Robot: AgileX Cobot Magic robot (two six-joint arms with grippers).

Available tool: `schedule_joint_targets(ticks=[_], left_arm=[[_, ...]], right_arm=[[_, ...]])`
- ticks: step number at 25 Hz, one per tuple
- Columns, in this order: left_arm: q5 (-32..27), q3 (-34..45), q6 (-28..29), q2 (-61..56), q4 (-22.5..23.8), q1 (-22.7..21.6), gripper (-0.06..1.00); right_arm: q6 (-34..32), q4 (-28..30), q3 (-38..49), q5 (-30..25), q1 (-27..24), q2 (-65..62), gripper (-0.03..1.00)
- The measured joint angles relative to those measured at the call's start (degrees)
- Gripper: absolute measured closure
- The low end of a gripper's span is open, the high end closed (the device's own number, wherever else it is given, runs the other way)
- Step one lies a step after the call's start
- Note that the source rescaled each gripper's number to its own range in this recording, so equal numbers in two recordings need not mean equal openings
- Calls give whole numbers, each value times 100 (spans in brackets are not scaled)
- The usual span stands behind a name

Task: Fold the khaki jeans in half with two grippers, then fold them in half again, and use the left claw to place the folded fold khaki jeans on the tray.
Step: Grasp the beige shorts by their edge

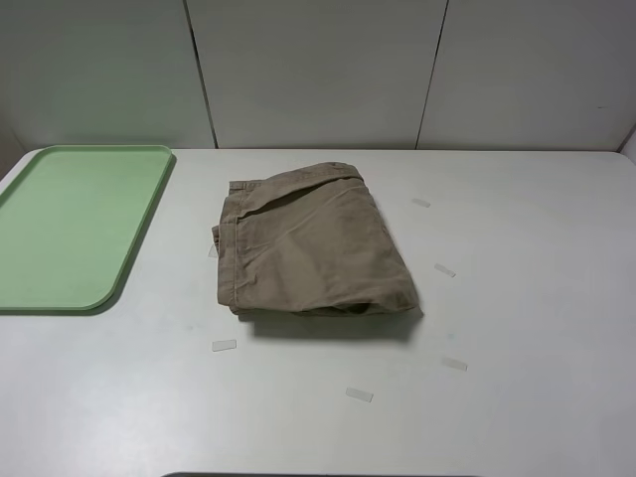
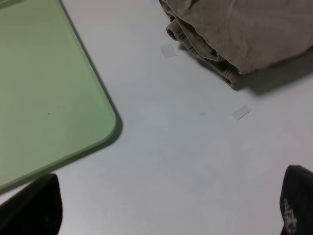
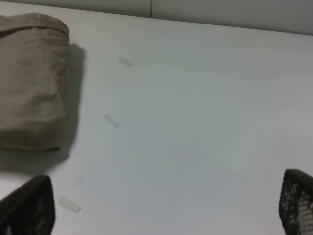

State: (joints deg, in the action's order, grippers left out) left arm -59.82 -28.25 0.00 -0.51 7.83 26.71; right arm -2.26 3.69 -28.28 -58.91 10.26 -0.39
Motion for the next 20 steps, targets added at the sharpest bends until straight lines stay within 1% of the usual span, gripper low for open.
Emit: schedule_joint_targets(ticks=[9,13,20], left_arm=[[0,0,0,0,-13,0,2],[0,0,0,0,-255,0,2],[0,0,0,0,-506,0,2]], right_arm=[[0,0,0,0,0,0,-3],[0,0,0,0,0,0,-3],[-4,0,0,0,0,0,-3]])
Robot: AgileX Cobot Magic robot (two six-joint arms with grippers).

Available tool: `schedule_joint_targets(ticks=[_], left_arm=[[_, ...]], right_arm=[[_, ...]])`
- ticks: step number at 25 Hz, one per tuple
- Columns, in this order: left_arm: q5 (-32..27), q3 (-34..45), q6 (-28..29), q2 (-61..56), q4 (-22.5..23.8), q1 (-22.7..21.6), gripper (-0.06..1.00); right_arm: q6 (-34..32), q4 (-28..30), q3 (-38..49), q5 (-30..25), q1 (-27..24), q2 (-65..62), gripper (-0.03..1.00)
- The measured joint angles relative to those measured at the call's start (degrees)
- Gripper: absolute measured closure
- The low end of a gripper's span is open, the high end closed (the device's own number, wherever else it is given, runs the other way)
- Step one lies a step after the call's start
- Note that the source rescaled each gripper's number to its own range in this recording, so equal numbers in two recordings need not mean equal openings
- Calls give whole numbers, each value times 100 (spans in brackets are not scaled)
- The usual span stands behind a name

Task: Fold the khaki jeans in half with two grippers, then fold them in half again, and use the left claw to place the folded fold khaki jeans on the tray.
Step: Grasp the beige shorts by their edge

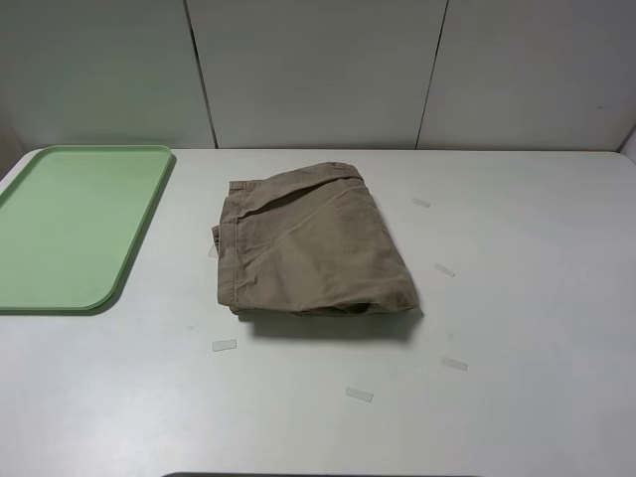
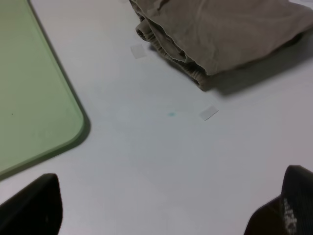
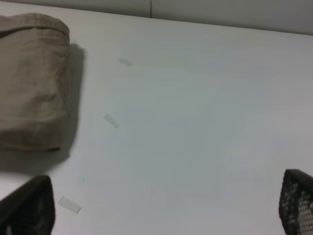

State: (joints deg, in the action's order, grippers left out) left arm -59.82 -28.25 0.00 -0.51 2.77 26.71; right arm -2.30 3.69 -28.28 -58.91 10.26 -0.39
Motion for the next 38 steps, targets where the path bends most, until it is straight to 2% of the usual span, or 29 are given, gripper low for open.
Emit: schedule_joint_targets(ticks=[4,8,11,20,23,28,33,38], left_arm=[[31,-47,44,72,-63,0,2],[760,-238,190,710,-375,0,2],[1236,-378,214,1507,-550,0,2],[2006,-1103,219,4553,-1127,-30,2],[2090,-1459,0,5446,-1622,-317,2],[2058,-1648,-751,6659,-2439,-972,2],[2142,-1665,-1257,7357,-2797,-1462,2],[2196,-1665,-1646,7917,-2950,-1911,2]], right_arm=[[0,0,0,0,0,0,-3],[0,0,0,0,0,0,-3],[0,0,0,0,0,0,-3],[0,0,0,0,0,0,-3],[0,0,0,0,0,0,-3],[0,0,0,0,0,0,-3],[0,0,0,0,0,0,-3],[0,0,0,0,0,0,-3]])
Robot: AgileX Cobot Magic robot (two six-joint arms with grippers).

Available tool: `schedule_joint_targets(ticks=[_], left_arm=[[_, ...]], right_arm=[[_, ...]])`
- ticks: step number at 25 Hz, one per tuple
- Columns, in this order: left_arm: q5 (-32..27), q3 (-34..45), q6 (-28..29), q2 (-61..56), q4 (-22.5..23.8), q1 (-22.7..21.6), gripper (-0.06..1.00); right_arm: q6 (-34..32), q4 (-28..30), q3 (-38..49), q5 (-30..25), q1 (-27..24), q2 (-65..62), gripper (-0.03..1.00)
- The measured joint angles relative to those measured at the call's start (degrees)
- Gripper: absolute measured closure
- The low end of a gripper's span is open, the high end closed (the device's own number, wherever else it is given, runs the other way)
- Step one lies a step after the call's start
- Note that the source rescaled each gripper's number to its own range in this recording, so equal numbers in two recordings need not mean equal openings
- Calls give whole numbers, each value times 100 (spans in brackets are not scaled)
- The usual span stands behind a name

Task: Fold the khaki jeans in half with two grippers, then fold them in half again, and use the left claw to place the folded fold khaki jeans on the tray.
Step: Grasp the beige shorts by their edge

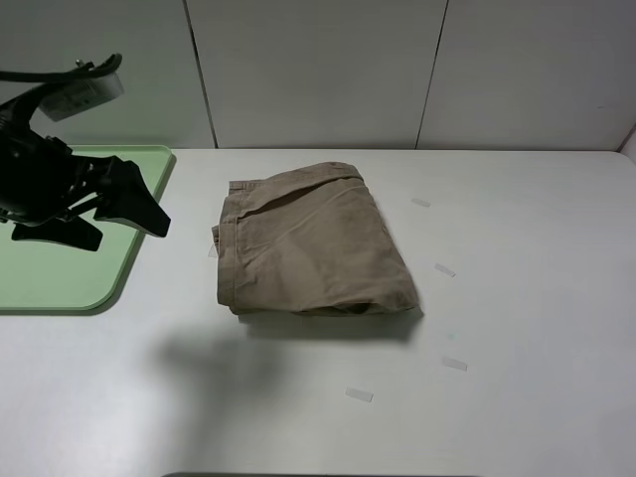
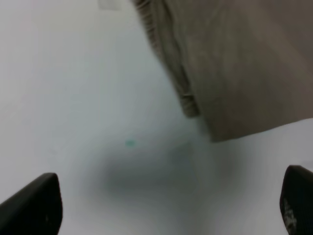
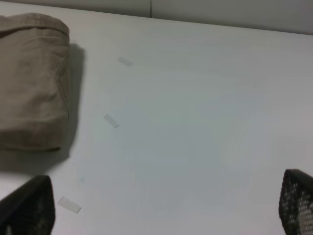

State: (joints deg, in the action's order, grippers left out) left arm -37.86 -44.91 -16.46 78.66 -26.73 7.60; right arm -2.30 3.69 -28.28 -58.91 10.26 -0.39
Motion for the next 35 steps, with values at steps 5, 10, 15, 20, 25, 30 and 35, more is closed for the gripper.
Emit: schedule_joint_targets(ticks=[5,10,15,20,25,30,35], left_arm=[[362,0,-480,531,-203,-134,2],[883,0,-785,1020,-398,-134,2],[1381,0,-857,1467,-550,-134,2],[1987,-1,-1337,1733,-1383,14,4],[2342,-1,-2135,1849,-2209,243,12],[2290,-1,-2904,2049,-3113,299,13],[2082,-1,-4197,2092,-4451,299,13]], right_arm=[[0,0,0,0,0,0,-3],[0,0,0,0,0,0,-3],[0,0,0,0,0,0,-3],[-7,0,0,0,0,0,-3],[-7,0,0,0,0,0,-3],[-7,0,0,0,0,0,-3],[-7,0,0,0,0,0,-3]])
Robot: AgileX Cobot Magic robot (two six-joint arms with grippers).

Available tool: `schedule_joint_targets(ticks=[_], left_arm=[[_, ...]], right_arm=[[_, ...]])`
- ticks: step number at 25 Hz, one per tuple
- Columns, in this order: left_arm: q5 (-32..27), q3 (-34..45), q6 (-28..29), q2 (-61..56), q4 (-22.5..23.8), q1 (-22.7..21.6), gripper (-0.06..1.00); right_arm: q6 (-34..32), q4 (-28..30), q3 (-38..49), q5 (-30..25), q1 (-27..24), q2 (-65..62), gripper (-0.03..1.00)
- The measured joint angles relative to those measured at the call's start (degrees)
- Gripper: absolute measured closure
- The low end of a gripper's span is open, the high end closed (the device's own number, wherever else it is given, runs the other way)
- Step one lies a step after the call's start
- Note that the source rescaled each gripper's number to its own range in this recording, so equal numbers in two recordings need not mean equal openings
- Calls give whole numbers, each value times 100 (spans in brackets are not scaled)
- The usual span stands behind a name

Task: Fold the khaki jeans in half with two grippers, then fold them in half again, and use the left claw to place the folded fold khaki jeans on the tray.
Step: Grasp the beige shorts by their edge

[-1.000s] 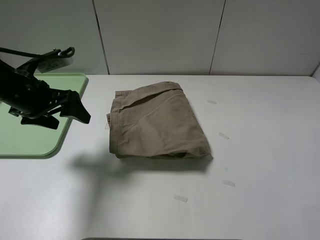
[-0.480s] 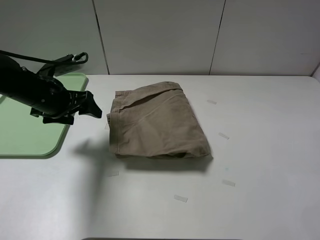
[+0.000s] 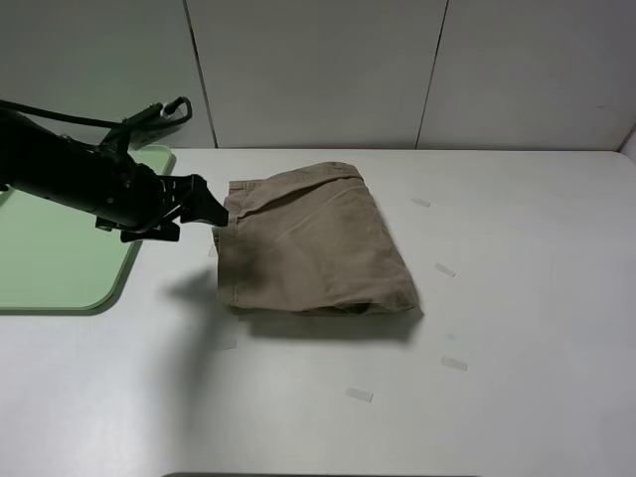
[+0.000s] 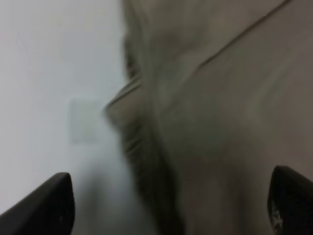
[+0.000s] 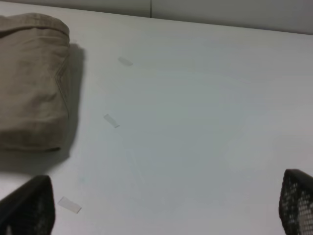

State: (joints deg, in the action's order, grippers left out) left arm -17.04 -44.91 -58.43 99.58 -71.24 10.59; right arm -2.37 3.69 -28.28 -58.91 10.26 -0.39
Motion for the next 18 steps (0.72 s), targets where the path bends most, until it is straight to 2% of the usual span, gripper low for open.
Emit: schedule_joint_targets(ticks=[3,6,9,18], left_arm=[[-127,6,-820,0,-925,1,13],[-154,117,-1449,0,-1552,1,13],[-168,254,-1693,94,-1792,1,13],[-594,180,-1744,1080,-1920,-30,13]], right_arm=[[0,0,0,0,0,0,-3],[-5,0,0,0,0,0,-3],[-5,0,0,0,0,0,-3],[-5,0,0,0,0,0,-3]])
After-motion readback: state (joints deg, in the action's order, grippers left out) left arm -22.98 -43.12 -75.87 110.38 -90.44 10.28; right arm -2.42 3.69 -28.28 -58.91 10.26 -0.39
